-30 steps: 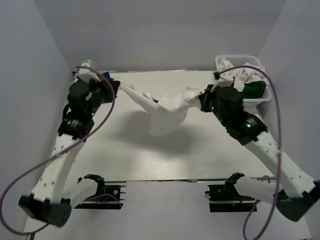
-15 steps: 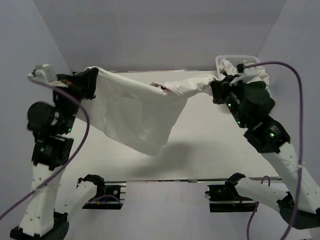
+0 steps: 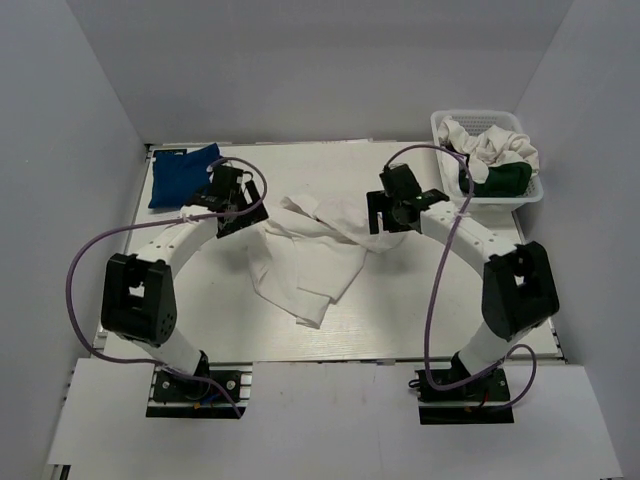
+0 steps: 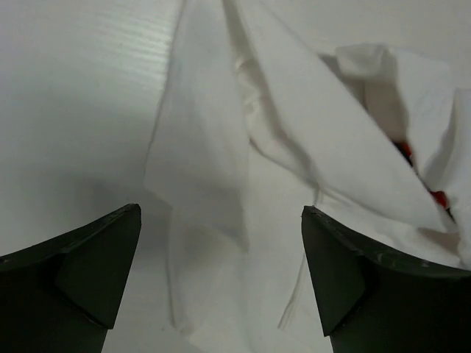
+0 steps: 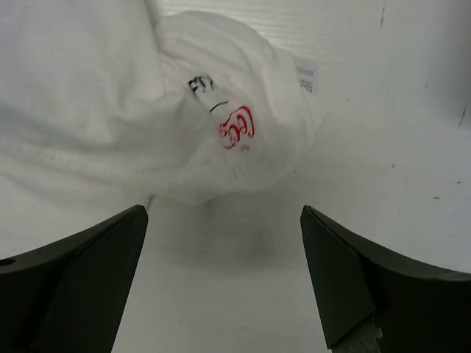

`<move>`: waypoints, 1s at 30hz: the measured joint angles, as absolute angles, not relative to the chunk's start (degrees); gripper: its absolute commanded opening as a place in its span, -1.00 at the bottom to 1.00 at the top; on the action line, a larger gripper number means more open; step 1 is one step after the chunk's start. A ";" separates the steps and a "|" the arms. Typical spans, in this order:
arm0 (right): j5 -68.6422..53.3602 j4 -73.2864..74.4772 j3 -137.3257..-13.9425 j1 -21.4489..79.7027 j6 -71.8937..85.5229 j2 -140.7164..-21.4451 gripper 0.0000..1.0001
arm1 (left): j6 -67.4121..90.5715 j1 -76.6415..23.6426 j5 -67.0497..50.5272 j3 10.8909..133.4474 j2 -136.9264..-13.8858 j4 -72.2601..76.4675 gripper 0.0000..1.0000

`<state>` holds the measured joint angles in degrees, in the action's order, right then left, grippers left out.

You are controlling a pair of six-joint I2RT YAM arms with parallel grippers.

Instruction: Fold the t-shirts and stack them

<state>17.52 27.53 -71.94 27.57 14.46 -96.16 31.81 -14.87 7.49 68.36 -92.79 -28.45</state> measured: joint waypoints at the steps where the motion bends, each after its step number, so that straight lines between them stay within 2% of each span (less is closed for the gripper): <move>1: 16.67 27.51 -70.94 27.64 14.00 -94.72 0.81 | 32.32 -14.87 7.94 66.85 -91.68 -29.36 0.99; 8: 4.21 24.80 -66.08 32.69 9.19 -81.28 0.81 | 38.35 -14.90 13.89 56.71 -71.99 -32.71 0.99; 14: -0.91 24.10 -59.79 45.58 6.44 -85.58 0.81 | 42.72 -14.76 18.13 49.78 -61.06 -34.72 0.99; 19: 1.39 25.61 -57.41 49.36 6.02 -92.79 0.81 | 45.06 -14.48 20.38 49.60 -66.13 -34.72 0.99; 25: 3.55 23.33 -57.30 51.96 6.81 -93.73 0.81 | 46.06 -11.79 19.51 51.00 -79.81 -31.16 0.99; 29: 5.43 21.85 -57.63 53.15 7.99 -95.53 0.81 | 46.70 -9.32 17.15 51.03 -84.95 -27.70 0.99; 30: 5.96 21.67 -57.63 53.32 8.32 -96.05 0.81 | 46.87 -8.60 16.40 51.00 -85.76 -26.52 0.94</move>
<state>5.96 21.67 -57.63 53.32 8.32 -96.05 46.87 -8.60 16.40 51.00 -85.76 -26.52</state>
